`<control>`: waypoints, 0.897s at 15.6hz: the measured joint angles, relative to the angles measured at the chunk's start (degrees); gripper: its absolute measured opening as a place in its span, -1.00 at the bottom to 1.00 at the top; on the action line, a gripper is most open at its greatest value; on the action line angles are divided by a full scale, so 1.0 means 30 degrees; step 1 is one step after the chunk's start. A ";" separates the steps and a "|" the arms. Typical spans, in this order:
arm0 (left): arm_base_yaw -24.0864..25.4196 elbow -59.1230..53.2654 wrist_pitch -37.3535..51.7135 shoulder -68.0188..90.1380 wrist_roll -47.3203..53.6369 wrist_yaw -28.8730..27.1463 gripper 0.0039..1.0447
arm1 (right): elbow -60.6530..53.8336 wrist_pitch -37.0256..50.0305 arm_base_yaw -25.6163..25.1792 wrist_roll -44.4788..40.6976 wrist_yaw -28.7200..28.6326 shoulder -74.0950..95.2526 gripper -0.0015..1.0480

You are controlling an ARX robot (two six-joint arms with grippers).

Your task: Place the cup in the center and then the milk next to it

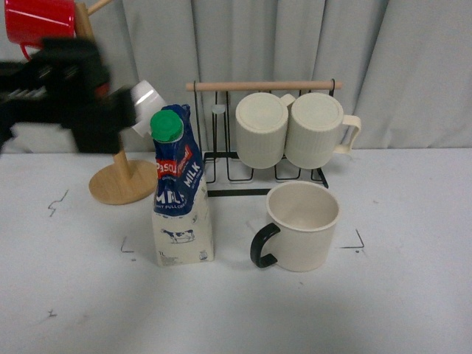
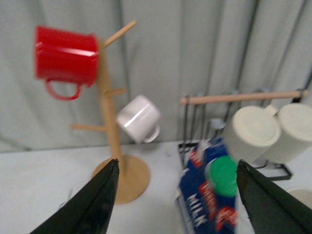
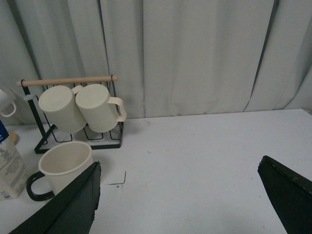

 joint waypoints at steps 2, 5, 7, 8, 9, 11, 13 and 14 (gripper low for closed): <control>0.1311 -0.1872 -0.0080 -0.1763 -0.0022 0.0743 0.04 | 0.0000 0.0007 0.0000 -0.0007 0.0000 0.0000 0.87; 0.2914 -0.3643 -0.0765 -0.4663 -0.0029 0.2579 -0.59 | 0.0000 0.0007 0.0000 -0.0007 -0.0007 0.0000 0.87; 0.3701 -0.4590 -0.1421 -0.5996 -0.0029 0.3446 -0.94 | 0.0000 0.0015 0.0000 -0.0007 -0.0007 0.0000 0.87; 0.4095 -0.4918 -0.1836 -0.6783 -0.0029 0.3774 -0.97 | 0.0000 0.0015 0.0000 -0.0007 -0.0007 0.0000 0.87; 0.4532 -0.5246 -0.2295 -0.7686 -0.0044 0.4160 -0.97 | 0.0000 0.0015 0.0000 -0.0007 -0.0007 0.0000 0.87; 0.5326 -0.6339 -0.1596 -0.8837 -0.0044 0.5027 -0.97 | 0.0000 0.0015 0.0000 -0.0007 -0.0007 0.0000 0.87; 0.5960 -0.7125 -0.3563 -1.0229 -0.0044 0.5639 -0.97 | 0.0000 0.0015 -0.0007 -0.0007 -0.0007 0.0000 0.87; 0.6251 -0.7184 -0.4291 -1.1482 -0.0044 0.5916 -0.97 | 0.0000 0.0007 -0.0007 -0.0007 -0.0007 0.0000 0.87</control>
